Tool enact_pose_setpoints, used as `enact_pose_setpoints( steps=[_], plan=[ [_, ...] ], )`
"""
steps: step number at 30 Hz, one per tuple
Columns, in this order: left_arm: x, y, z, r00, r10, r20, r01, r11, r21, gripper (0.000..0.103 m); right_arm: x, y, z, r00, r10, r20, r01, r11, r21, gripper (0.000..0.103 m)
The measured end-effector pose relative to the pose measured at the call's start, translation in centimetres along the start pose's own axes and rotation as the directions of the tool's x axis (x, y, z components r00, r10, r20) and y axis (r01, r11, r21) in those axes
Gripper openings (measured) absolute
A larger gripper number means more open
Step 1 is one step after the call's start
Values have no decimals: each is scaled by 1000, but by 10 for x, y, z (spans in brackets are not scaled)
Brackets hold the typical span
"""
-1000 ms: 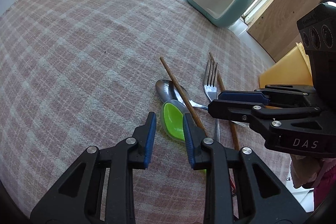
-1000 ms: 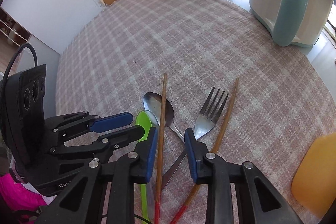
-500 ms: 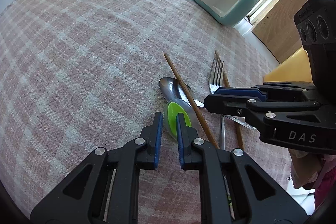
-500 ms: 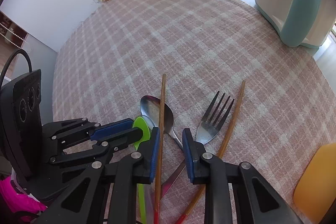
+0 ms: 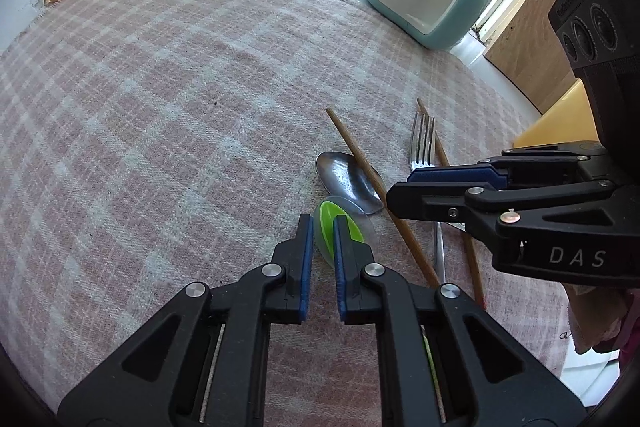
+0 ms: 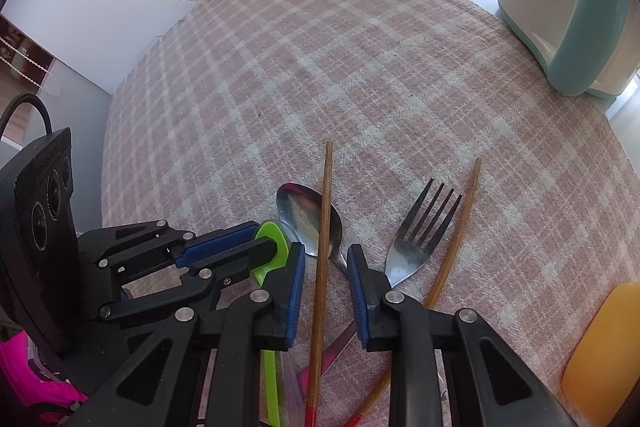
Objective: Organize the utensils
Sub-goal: 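Close the left gripper on the green spoon while the right gripper closes on the chopstick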
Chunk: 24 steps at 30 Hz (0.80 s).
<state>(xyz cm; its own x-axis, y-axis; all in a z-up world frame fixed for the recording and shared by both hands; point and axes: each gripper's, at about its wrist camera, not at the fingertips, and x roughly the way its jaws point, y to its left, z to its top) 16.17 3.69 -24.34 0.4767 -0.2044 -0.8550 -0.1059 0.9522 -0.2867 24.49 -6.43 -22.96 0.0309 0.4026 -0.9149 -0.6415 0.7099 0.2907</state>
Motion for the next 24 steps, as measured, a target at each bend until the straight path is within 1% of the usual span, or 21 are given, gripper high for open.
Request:
enact_pose_setpoints(
  steps=[6, 9, 13, 14, 19, 24],
  plan=[
    [-4, 8, -1, 1000, 1, 3, -1, 1000, -14, 7, 9, 5, 4, 1000, -8, -17, 8, 1000, -20, 21],
    [-5, 9, -2, 1000, -1, 3, 1, 1000, -18, 7, 14, 11, 6, 999, -34, -24, 33, 999, -39, 20],
    [-6, 10, -1, 1000, -2, 2, 2, 1000, -14, 7, 16, 13, 8, 997, -72, -35, 71, 996, -50, 5],
    [-6, 11, -1, 1000, -3, 2, 3, 1000, -13, 7, 16, 12, 8, 996, -79, -38, 76, 996, -55, 4],
    [-8, 14, 0, 1000, -12, 0, 12, 1000, -21, 6, 16, 13, 9, 996, -77, -43, 75, 996, -48, 3],
    [-13, 20, 0, 1000, -14, 7, 14, 999, -36, 5, 11, 2, 5, 998, -55, -35, 54, 998, -15, 3]
  ],
)
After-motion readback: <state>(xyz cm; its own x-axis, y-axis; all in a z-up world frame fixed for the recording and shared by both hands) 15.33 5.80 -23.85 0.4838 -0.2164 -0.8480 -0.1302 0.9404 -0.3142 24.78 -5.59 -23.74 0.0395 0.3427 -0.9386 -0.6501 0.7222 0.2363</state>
